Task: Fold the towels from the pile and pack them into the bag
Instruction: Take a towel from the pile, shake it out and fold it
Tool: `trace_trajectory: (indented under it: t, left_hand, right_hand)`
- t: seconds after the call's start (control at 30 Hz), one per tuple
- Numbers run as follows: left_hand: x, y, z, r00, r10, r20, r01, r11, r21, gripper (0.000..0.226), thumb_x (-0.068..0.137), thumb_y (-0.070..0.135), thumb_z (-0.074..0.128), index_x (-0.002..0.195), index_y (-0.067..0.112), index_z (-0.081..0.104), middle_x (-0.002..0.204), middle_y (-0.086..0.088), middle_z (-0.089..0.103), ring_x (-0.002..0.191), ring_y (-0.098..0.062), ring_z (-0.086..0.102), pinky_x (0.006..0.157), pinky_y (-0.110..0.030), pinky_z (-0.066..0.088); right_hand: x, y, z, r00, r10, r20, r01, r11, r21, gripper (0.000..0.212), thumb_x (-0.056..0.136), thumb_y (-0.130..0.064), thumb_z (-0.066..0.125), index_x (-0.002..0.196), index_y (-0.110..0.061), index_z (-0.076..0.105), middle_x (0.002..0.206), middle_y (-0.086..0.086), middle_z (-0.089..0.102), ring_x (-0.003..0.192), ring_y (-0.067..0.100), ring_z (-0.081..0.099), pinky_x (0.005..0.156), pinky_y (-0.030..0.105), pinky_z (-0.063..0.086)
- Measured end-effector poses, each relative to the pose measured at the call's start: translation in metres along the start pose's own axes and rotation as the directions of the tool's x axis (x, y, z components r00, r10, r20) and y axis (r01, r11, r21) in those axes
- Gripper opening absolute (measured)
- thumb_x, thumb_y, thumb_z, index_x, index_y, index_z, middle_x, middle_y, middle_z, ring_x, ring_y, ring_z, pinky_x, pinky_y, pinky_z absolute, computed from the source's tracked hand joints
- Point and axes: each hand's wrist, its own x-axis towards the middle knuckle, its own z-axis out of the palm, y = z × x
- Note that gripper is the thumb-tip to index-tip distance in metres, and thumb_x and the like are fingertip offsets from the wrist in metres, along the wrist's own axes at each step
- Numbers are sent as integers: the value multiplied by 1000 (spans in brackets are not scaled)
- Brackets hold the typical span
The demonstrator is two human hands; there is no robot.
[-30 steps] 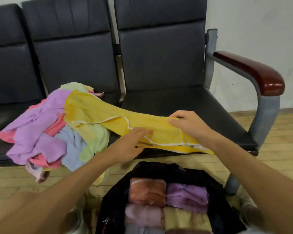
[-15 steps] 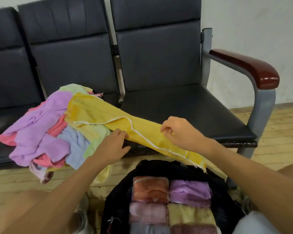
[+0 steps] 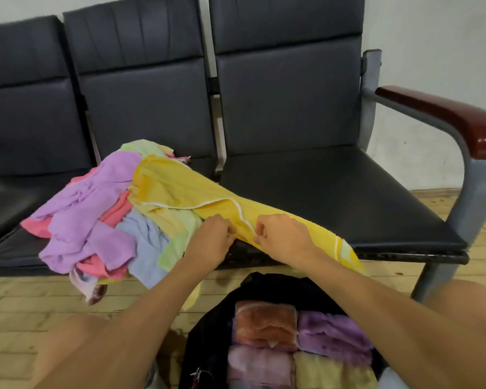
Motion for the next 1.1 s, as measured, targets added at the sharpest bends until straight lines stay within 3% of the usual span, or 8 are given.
trace_trajectory:
  t: [0.17,0.27,0.37,0.47,0.53,0.77,0.9,1.1]
  left_hand:
    - [2,1,1,998,45,42,-50,991,123,16,97,16,50,86,12,59,97,-3,51,91,-21,53,80,-36,47]
    - [-8,8,-6,992,89,86,-82,993,-87,23,99,16,45,77,20,47,98,0,44,85,-16,48,80,-32,45]
    - [-25,23,-23,948,250,196,-171,921,-350,25,100,14,45,79,26,42,117,2,44,93,-2,46,77,-11,37]
    - [-40,33,-38,902,279,329,-54,830,-555,19,102,15,40,84,16,41,111,10,50,99,10,48,77,-11,37]
    - [-47,34,-43,879,283,384,18,785,-619,20,103,19,39,84,14,41,86,2,47,85,-8,49,79,-26,36]
    - [-44,27,-38,915,140,378,140,770,-623,20,100,23,48,94,11,63,101,-2,71,96,-14,68,93,-34,51]
    - [-24,5,-16,978,40,207,13,969,-247,20,97,20,50,110,14,63,104,2,60,95,-15,58,81,-27,47]
    - [-11,-2,8,997,70,34,-67,994,-84,15,90,24,60,93,10,60,85,3,40,89,-22,47,74,-29,33]
  right_hand:
    - [9,7,-11,989,141,44,-146,891,429,12,91,-17,56,85,-18,67,88,-6,65,86,13,60,75,32,51]
    - [15,19,-31,961,272,52,-178,465,867,16,90,-4,59,79,-15,64,81,0,61,75,13,56,68,30,49]
    - [19,37,-47,920,357,164,-194,49,980,12,92,3,53,88,-5,61,86,14,57,73,21,56,68,35,56]
    - [17,60,-60,847,453,277,-215,-183,959,10,97,-5,53,102,-3,61,101,17,62,92,28,61,94,49,52]
    - [15,72,-67,779,538,322,-220,-247,944,20,99,-13,54,117,-5,57,112,16,66,104,28,65,94,49,52]
    - [10,87,-67,720,640,270,-361,12,932,30,97,-22,55,124,-10,54,110,11,61,101,27,61,95,46,50]
    - [3,80,-66,817,556,152,-389,338,857,14,94,-7,52,83,-7,60,80,8,53,72,19,51,69,33,47]
    - [-7,70,-63,970,244,-2,-202,810,551,30,94,-43,59,106,-15,62,93,-8,56,85,7,54,66,22,43]
